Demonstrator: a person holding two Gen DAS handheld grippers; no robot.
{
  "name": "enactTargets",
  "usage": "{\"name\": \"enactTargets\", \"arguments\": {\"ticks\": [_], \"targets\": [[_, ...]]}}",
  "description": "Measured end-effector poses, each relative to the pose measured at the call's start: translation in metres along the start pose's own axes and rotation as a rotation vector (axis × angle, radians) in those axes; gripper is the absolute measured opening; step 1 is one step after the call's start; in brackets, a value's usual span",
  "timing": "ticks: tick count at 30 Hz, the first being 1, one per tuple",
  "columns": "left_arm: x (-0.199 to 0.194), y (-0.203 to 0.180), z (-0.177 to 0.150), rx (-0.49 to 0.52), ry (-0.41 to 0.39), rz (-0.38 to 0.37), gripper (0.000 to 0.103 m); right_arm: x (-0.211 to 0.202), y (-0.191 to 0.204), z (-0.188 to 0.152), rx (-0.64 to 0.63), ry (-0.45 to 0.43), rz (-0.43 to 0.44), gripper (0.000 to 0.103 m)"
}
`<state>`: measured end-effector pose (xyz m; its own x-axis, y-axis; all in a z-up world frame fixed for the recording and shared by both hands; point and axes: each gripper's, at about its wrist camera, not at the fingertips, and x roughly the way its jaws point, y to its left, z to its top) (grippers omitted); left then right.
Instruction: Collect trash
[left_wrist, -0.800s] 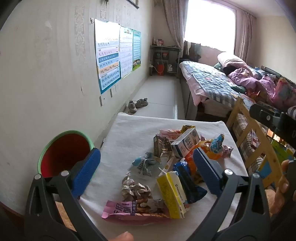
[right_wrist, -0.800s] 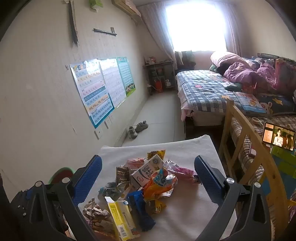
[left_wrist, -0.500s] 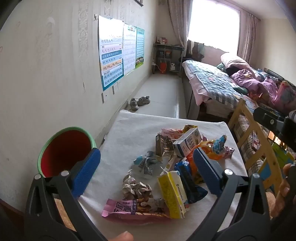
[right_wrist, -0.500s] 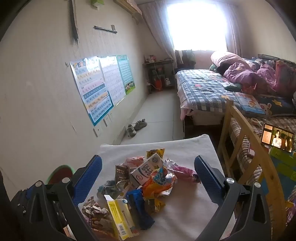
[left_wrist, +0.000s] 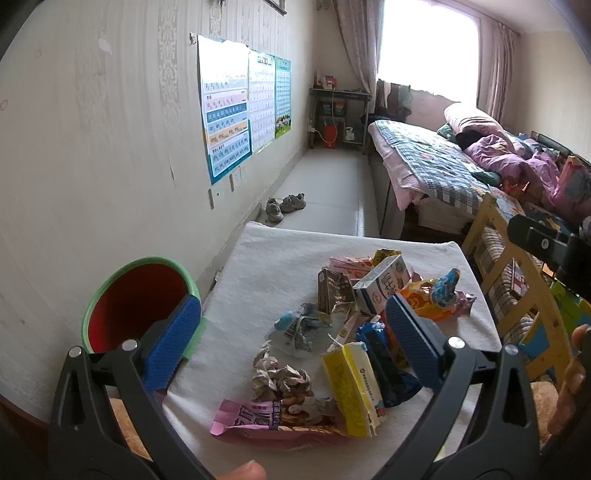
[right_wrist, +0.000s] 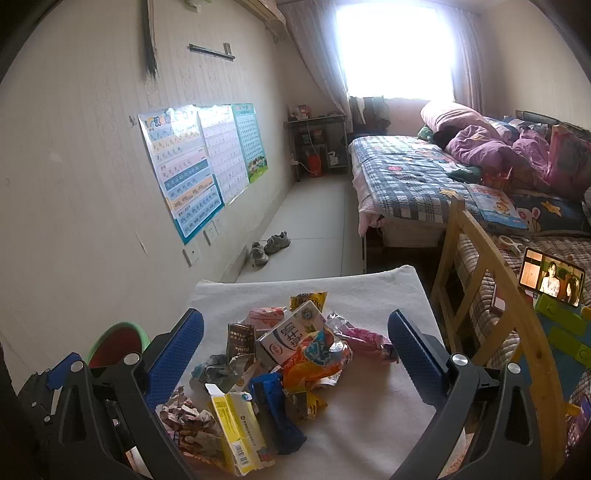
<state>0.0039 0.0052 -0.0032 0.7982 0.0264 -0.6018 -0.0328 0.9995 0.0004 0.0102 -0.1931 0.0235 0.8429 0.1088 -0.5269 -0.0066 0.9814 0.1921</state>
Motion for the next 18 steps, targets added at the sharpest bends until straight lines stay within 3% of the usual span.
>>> {"name": "enactTargets", "arguments": {"ticks": [18], "targets": [[0.0007,-0.0018,-0.0006,0.000,0.025,-0.011,0.098,0.0032,-0.0019,-0.0020,0.001,0.015,-0.010,0.096]]}}
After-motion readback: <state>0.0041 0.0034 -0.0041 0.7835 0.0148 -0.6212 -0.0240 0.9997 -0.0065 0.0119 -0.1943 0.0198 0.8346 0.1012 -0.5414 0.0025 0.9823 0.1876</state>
